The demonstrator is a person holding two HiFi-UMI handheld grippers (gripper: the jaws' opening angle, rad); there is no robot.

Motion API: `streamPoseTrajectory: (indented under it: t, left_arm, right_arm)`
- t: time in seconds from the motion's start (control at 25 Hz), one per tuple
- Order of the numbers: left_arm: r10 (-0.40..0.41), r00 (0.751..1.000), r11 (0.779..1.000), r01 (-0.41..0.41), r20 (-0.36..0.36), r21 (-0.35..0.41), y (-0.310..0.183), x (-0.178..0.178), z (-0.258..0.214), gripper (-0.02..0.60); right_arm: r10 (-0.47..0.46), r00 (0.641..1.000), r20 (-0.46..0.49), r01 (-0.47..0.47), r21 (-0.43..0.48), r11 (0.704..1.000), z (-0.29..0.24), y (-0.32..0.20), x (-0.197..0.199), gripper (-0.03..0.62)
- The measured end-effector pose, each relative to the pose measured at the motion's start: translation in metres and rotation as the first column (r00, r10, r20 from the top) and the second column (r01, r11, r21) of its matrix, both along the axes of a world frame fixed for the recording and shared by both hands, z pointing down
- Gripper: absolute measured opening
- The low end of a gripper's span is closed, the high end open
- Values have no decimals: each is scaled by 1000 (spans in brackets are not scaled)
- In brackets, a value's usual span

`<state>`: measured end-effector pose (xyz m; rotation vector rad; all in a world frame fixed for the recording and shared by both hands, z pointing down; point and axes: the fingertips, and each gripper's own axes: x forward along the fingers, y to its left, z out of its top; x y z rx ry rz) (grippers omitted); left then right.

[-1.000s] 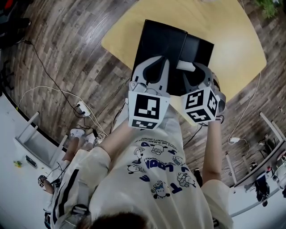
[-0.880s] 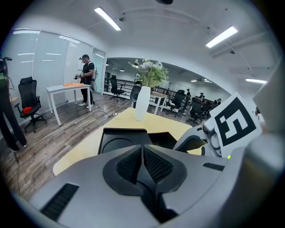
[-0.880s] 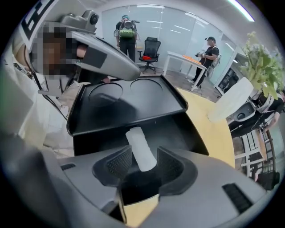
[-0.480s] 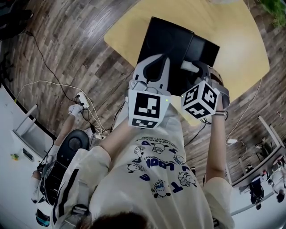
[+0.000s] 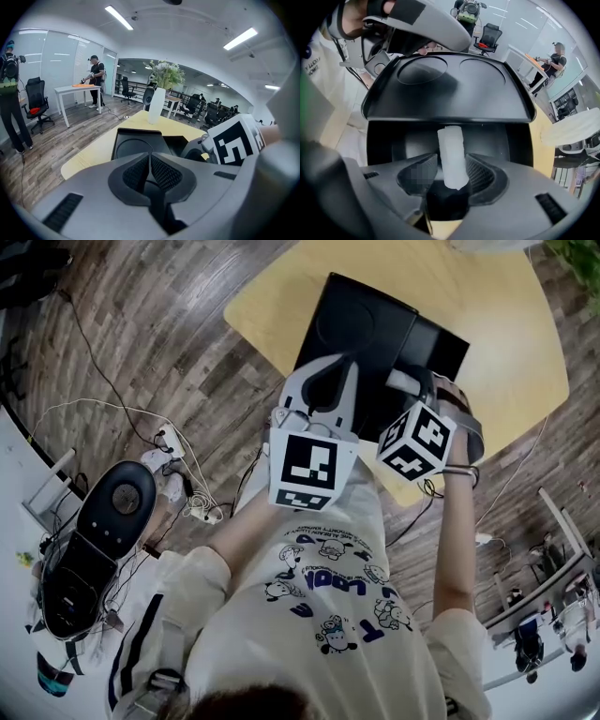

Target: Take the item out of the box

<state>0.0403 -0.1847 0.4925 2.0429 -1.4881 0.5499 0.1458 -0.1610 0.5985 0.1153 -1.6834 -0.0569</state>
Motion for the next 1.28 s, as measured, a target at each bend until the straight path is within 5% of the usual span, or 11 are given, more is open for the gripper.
streamPoseTrajectory:
  t: [0.52, 1.28]
  left_arm:
    - [-6, 1000, 1000, 5, -1, -20, -3, -12, 5, 28]
    - [35, 999, 999, -35, -17, -6, -6, -7, -5, 28]
  right_arm:
    - [3, 1000, 1, -3, -71, 997, 5, 1, -7, 161]
    - [139, 990, 7, -138, -70, 988, -9, 8, 6, 155]
